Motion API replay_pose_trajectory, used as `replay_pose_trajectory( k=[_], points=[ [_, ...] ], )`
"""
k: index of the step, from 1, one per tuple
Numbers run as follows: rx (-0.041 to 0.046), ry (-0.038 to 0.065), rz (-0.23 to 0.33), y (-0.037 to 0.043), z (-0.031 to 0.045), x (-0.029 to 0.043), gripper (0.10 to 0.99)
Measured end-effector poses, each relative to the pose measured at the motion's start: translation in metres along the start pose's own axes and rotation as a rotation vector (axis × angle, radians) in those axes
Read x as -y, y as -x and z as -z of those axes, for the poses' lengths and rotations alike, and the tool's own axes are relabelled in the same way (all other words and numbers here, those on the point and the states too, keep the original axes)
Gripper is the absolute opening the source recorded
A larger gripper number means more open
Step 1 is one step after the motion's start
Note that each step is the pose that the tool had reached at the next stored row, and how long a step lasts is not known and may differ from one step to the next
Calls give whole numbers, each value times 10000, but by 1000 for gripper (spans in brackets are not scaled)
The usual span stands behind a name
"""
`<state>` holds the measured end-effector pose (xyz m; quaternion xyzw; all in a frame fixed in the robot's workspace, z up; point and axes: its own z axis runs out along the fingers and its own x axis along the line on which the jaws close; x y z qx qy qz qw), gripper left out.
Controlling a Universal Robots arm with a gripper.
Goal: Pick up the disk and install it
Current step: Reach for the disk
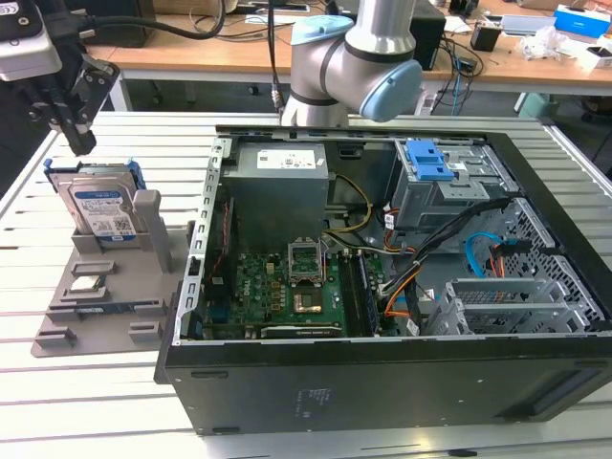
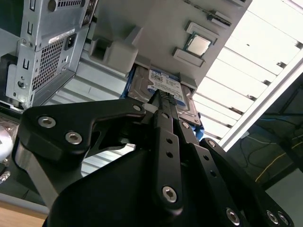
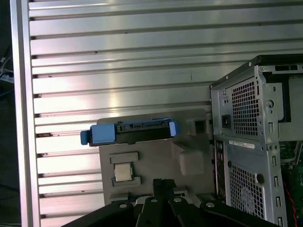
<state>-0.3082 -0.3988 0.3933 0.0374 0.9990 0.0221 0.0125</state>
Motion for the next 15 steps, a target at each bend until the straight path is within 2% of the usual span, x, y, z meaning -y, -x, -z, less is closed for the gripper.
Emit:
replay_pose_trajectory(
  k=[15],
  points=[
    [0,0,0,-148,4,11,102]
  ],
)
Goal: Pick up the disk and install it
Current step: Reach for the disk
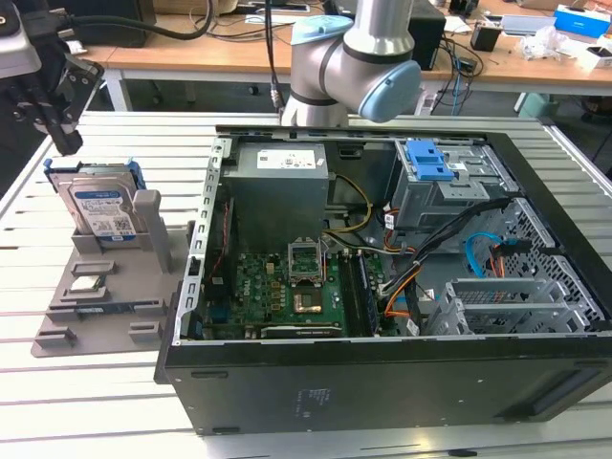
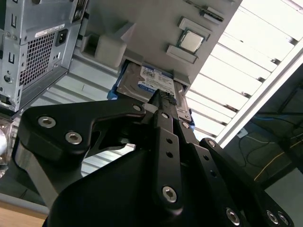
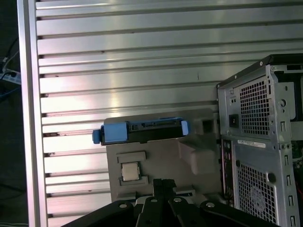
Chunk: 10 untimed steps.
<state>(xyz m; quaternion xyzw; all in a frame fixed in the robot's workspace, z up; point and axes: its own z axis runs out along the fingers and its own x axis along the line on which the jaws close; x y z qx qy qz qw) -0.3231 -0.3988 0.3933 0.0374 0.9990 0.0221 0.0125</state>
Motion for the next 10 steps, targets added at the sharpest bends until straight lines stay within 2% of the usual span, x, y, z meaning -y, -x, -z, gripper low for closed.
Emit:
replay_pose_trajectory(
  k=[2,10],
  points=[
    [0,0,0,-25,1,2,102],
    [1,0,1,-223,2,17,102]
  ],
)
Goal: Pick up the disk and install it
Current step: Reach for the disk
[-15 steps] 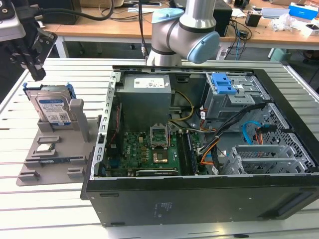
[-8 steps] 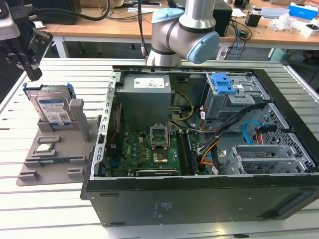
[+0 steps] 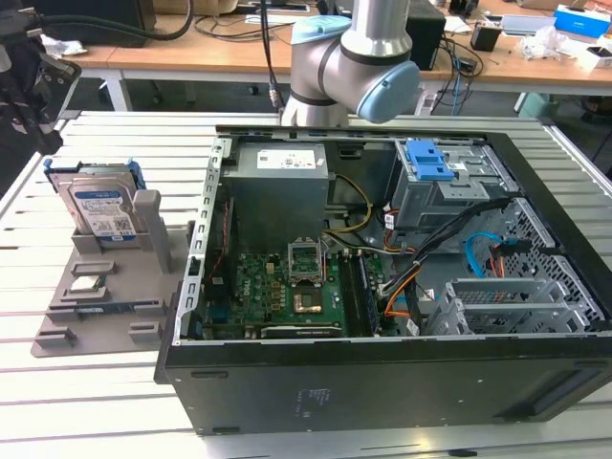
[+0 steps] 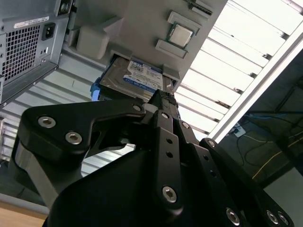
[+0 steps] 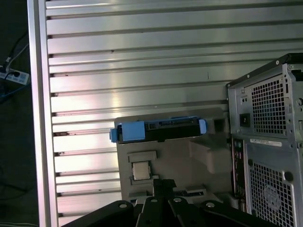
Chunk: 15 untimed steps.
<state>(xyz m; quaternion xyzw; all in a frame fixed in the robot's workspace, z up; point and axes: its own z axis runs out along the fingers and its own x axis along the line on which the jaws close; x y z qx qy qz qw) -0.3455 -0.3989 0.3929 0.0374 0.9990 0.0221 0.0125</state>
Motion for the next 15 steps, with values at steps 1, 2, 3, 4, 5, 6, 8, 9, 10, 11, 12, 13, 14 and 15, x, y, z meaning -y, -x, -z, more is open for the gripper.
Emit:
replay_pose_trajectory(
  k=[1,2,3,4,5,6,8,9,10,11,12,13,14,15],
  points=[
    [0,0,1,-25,0,2,102],
    [0,0,0,-56,0,4,102],
    [0,0,0,-73,0,5,102],
    [0,0,-1,-94,0,7,102],
    [-1,0,-1,-125,1,9,102],
    [-1,0,0,-138,1,10,102],
    [0,0,2,-153,1,12,102],
    [0,0,2,-153,1,12,102],
    [0,0,2,-153,2,12,102],
    [-1,0,0,-154,2,12,102],
    [0,0,0,-155,2,12,102],
    [-1,0,0,-155,2,11,102],
    [-1,0,0,-155,2,12,102],
    [0,0,0,-156,2,12,102]
  ],
)
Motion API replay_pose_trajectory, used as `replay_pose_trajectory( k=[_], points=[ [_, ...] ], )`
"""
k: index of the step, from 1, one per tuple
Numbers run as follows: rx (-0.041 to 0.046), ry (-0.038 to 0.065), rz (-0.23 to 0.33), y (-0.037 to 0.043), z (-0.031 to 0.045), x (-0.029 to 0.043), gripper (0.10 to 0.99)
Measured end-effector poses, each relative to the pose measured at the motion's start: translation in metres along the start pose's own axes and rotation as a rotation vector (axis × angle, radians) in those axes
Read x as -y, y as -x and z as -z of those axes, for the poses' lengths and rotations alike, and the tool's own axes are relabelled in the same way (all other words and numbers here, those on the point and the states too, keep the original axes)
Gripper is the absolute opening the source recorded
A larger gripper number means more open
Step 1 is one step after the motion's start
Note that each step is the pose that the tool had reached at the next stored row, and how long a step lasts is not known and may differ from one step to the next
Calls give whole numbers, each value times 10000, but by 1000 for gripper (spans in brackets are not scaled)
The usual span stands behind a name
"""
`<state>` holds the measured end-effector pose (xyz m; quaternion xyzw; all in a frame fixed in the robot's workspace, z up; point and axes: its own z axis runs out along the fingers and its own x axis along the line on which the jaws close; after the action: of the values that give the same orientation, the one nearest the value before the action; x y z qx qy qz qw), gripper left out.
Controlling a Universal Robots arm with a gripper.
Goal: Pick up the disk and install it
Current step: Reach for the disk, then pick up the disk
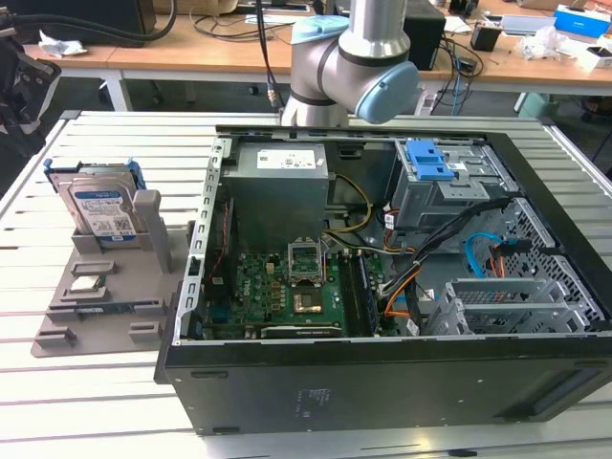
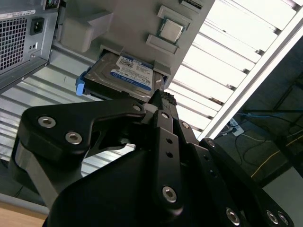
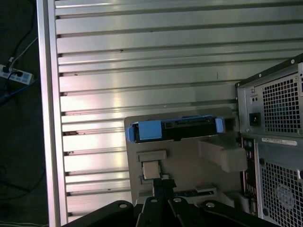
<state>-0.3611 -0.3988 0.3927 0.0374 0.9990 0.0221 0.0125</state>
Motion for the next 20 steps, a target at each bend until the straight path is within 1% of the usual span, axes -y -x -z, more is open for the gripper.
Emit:
replay_pose_trajectory(
  k=[5,7,9,10,12,14,20],
  points=[
    [-1,1,29,-1,0,0,102],
    [-26,13,567,-1,0,0,102],
    [-43,22,942,-1,0,0,102],
    [-58,31,1294,-1,0,0,102],
    [-69,36,1551,-1,0,0,102],
    [-92,48,2041,-1,0,0,102],
    [-122,63,2698,-1,0,0,102]
  ],
)
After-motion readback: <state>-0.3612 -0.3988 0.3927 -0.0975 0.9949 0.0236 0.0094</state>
